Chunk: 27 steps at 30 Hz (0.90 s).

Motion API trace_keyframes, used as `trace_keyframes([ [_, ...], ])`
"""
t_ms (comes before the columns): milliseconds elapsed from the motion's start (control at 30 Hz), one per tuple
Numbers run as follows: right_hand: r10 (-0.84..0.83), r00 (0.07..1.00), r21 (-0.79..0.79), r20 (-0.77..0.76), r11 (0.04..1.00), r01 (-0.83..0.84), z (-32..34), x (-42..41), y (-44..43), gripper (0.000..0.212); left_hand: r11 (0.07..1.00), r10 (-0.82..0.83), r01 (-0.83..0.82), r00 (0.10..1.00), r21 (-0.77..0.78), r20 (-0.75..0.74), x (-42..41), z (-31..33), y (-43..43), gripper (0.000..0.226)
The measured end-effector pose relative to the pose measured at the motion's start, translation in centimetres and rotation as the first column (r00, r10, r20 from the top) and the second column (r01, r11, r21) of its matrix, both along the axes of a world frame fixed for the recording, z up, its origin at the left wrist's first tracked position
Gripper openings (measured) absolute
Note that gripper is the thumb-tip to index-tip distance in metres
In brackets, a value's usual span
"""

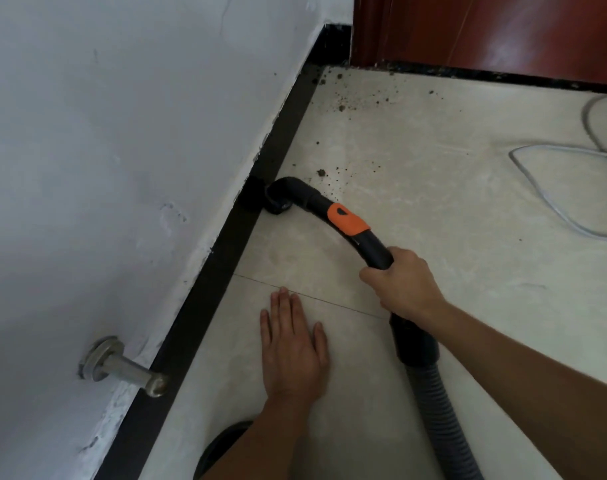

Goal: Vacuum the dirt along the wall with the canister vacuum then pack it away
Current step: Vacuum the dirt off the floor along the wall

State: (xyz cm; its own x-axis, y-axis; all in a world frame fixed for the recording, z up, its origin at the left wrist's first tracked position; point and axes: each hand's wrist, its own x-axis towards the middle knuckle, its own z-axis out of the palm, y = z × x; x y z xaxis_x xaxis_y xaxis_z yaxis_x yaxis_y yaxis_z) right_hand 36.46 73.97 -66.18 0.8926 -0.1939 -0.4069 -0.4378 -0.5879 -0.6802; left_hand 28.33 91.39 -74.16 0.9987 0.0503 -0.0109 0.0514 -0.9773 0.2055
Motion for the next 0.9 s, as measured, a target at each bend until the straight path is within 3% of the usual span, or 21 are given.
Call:
trace_keyframes([
  [200,-0.312,0.947,0.016,0.079,0.950,0.311,-0.4,6.9,-7.2,0.030,1.000,0.001,-0.001,1.000,0.017,0.001,0.0,-0.2,0.0,0.064],
  [400,-0.536,0.844,0.151,-0.019,0.833,0.533,0.2,5.6,-15.0,0.024,1.000,0.003,-0.003,1.000,0.023,-0.007,0.0,-0.2,-0.1,0.064],
  [667,-0.382,0.923,0.223,-0.051,0.896,0.384,-0.4,-0.7,-10.8,0.010,1.000,0.011,-0.010,1.000,0.028,-0.017,0.1,0.0,-0.2,0.066],
  [900,-0.271,0.962,0.165,0.005,0.949,0.267,-0.1,-3.3,-7.9,0.009,0.999,0.015,-0.015,1.000,0.035,-0.023,0.1,0.1,-0.2,0.067],
])
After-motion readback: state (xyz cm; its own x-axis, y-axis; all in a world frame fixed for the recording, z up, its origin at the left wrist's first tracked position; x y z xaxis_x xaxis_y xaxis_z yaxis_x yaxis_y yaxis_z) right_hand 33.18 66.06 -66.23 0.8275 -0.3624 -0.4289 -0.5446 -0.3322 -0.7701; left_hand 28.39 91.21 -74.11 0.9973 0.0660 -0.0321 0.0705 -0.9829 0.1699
